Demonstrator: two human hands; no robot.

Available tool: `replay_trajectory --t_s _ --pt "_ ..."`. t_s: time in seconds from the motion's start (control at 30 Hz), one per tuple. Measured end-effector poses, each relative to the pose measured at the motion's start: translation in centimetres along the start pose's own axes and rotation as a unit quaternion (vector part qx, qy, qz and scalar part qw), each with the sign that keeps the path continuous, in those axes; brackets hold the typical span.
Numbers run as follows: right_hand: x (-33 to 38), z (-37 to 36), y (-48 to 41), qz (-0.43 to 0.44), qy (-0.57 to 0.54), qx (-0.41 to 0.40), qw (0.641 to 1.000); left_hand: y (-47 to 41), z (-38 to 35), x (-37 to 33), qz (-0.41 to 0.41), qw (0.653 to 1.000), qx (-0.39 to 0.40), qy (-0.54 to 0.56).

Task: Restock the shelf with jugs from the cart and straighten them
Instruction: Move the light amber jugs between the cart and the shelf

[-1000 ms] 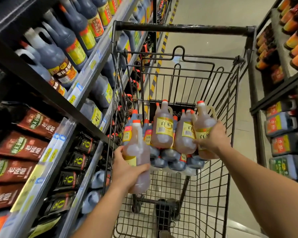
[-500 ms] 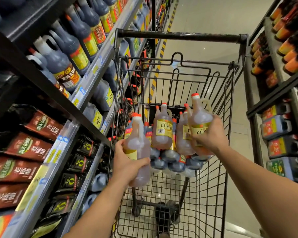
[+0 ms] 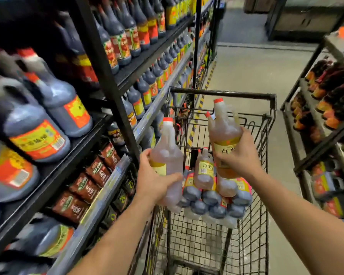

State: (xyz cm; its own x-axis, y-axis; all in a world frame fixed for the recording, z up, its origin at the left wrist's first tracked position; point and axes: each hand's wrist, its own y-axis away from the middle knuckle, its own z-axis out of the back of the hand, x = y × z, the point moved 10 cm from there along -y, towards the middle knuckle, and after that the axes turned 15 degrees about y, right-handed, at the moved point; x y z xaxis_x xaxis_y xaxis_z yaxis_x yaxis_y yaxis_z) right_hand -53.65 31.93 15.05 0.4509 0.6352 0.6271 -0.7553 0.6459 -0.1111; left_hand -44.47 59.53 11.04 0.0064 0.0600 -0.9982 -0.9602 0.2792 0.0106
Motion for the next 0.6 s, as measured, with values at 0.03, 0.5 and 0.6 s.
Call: replay_trajectory --t_s 0.03,0.5,0.6 --pt "1.5 0.8 0.7 0.014 -0.011 -0.011 1.0 0.5 0.8 -1.2 -0.012 1.0 -0.003 0.001" --pt "20.9 7.2 15.1 0.184 -0.186 -0.025 0.965 13.3 14.9 -16.6 -0.188 0.979 -0.079 0.008" --pt "24.5 7.0 17.8 0.222 -0.225 -0.019 0.948 16.4 18.4 -18.1 -0.209 0.973 -0.099 -0.007"
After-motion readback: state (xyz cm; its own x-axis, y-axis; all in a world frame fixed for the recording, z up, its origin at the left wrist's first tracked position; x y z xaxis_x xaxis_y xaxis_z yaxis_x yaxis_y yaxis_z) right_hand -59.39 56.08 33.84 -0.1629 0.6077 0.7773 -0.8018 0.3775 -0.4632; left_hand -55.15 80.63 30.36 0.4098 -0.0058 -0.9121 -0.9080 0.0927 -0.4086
